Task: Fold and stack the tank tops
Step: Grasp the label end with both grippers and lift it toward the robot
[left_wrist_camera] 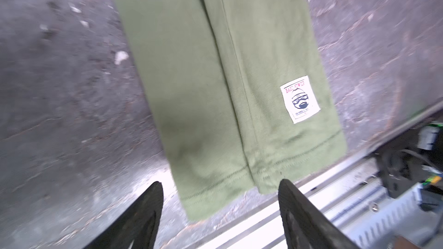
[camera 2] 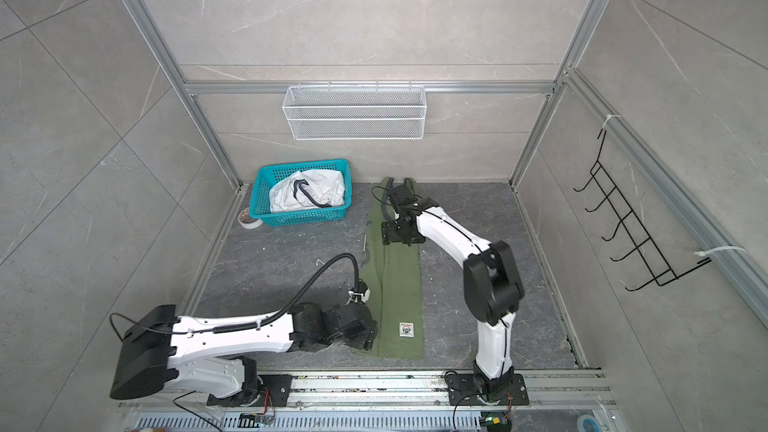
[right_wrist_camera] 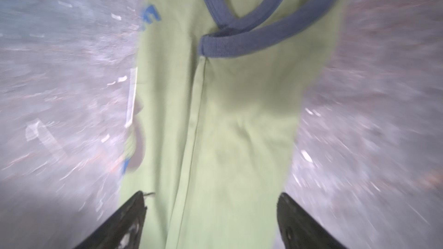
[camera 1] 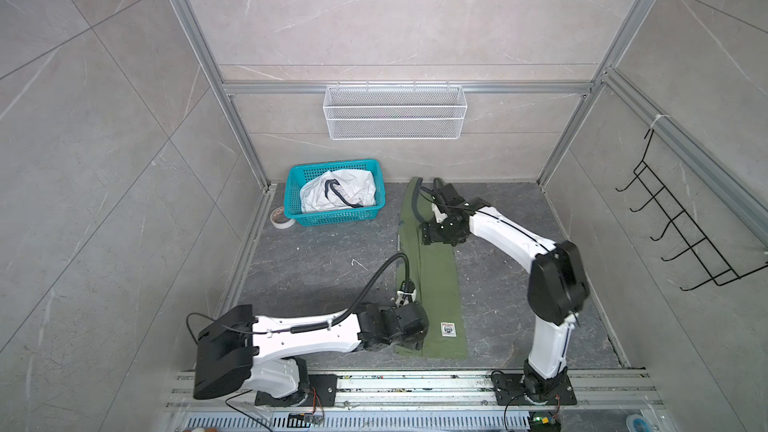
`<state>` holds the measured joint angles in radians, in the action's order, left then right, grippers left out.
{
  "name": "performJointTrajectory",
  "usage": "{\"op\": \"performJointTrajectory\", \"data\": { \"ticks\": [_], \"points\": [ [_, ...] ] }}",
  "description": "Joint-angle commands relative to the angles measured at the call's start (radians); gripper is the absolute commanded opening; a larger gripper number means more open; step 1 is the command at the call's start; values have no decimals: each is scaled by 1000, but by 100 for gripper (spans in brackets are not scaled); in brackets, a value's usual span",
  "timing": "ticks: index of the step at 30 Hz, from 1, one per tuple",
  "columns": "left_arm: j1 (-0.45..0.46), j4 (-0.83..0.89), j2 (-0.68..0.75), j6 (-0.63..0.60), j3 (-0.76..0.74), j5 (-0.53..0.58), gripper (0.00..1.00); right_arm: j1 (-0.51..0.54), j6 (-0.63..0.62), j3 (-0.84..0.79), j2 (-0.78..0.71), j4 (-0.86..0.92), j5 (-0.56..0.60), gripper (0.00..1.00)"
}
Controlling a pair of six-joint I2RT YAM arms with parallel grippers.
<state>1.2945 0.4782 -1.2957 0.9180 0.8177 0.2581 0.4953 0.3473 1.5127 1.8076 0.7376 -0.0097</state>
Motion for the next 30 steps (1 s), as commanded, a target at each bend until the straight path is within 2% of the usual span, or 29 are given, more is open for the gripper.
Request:
{"op": "performJointTrajectory", "data": {
  "ticks": [1,6,9,14,21,26,30],
  "points": [
    [-26,43,81,39,-58,30,78,0,34,-196,-183,-37,-29,86],
    [-89,-40,176,71,-194,-77,75,6,127,-546,-495,-75,-139,84],
    [-120,-131,192,88,-263,-165,72,11,187,-693,-670,-44,-191,82],
    [-130,-217,142,111,-295,-259,64,19,305,-867,-910,34,-270,78],
    [-128,-294,55,134,-303,-342,56,33,413,-1056,-1039,42,-388,63],
    [-126,-308,15,129,-287,-381,50,48,486,-1154,-1102,-9,-455,58],
    [-123,-311,0,134,-287,-390,48,60,522,-1207,-1128,-40,-466,55]
  ]
}}
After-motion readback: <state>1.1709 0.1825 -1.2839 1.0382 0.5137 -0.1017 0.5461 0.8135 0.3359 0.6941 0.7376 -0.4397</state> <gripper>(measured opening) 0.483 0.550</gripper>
